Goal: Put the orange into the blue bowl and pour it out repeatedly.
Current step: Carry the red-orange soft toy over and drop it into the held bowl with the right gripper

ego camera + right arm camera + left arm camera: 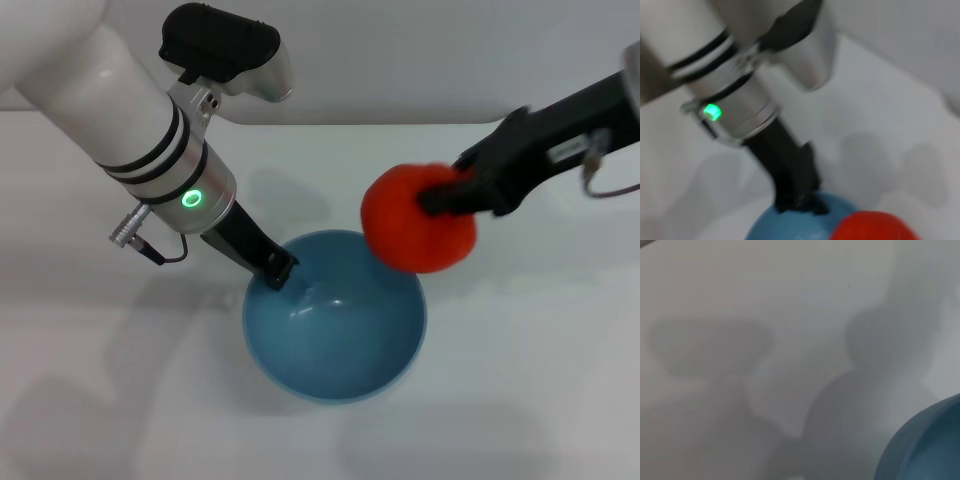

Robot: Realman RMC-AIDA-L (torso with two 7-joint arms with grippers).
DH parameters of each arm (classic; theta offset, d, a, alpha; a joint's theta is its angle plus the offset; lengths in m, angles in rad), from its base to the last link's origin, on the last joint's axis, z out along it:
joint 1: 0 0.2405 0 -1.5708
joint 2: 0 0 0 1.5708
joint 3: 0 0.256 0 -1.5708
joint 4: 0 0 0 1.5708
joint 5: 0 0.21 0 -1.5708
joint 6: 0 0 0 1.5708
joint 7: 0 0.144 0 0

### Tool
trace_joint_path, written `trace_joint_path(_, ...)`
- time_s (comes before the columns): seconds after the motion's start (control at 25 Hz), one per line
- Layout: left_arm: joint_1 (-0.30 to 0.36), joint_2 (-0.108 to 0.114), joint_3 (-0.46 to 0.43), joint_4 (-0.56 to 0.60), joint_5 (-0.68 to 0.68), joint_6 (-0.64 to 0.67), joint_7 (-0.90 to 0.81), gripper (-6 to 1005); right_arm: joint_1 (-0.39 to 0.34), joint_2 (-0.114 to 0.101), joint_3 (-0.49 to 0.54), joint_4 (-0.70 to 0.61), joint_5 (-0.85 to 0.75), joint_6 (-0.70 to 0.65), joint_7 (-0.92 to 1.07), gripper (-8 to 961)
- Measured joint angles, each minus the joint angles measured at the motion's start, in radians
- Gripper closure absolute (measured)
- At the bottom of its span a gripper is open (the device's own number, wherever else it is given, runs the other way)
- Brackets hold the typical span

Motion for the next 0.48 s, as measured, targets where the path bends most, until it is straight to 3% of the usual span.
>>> trace_joint_path(0.24, -0.010, -0.001, 0.006, 0.003, -0.019, 0.000, 0.001, 1000, 0.017, 0.002, -0.161, 0.069, -0.036, 0.083, -0.004, 748)
trace_joint_path(0.48, -0.016, -0.002, 0.006, 0.006, -0.049, -0.001, 0.009, 1000, 0.027, 0.004, -0.255, 0.075, -0.038, 0.132, -0.013, 720)
